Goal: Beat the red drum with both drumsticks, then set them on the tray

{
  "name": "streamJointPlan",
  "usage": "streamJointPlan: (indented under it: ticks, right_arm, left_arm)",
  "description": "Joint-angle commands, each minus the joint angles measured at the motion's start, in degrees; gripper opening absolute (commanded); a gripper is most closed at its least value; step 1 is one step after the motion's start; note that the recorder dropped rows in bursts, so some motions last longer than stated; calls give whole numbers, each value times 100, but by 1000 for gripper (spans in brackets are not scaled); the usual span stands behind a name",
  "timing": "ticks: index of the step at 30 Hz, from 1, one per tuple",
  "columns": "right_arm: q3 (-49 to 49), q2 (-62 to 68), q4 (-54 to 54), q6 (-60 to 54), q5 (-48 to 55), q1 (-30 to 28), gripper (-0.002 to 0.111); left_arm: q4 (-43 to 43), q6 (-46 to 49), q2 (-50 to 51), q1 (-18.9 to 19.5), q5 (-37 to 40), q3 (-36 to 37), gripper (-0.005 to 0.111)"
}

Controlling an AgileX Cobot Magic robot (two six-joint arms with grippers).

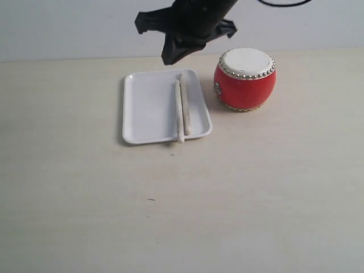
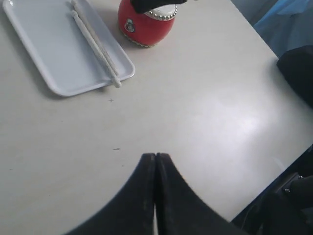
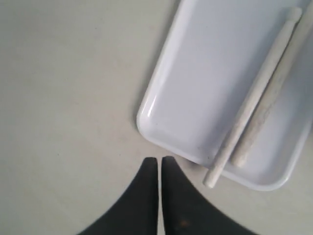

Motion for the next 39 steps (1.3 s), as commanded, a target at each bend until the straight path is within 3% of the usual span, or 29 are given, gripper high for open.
streamJointPlan:
  ticks: [1,8,14,20,24,28,31,34,36,39]
  right_arm:
    - [158,-890,-506,-134,150,-24,0]
    - [1191,-2413,-1033,-205,125,-24,0]
    - [2582,-3901,-1203,-280,-458,-24,0]
    - [3587,-5308,-2279,641,-895,-24,0]
    - [3785,-6237,-2756,1281,-906,-24,0]
    - [3785,-7348,-2788,1256,-1192,-24,0]
    - [3785,-7924,-2964,1256,-1173,-24,0]
    - [3785,-8224,-2914,1271,-1173,-24,0]
    - [3785,-8356,-2902,1271,-1184,-24,0]
    - [3785,-8435,-2872,1271,-1195,-24,0]
  left_arm:
    - [54,19,-24,-111,-243,23,0]
    - [444,-57,-64,-223,-1190,23,0]
    - [433,-508,-196,-223,-2701,13,0]
    - [536,-597,-59,-223,-2691,13,0]
    - [1119,-597,-59,-283,-3024,-13,0]
    - [2210,-597,326,-957,-4354,-13,0]
    - [2766,-499,826,-2014,-5398,-13,0]
    - [2765,-86,1068,-2998,-5953,-13,0]
    - [2755,-86,1068,-3350,-6039,-13,0]
    - [2720,-184,1044,-3451,-5727,-13,0]
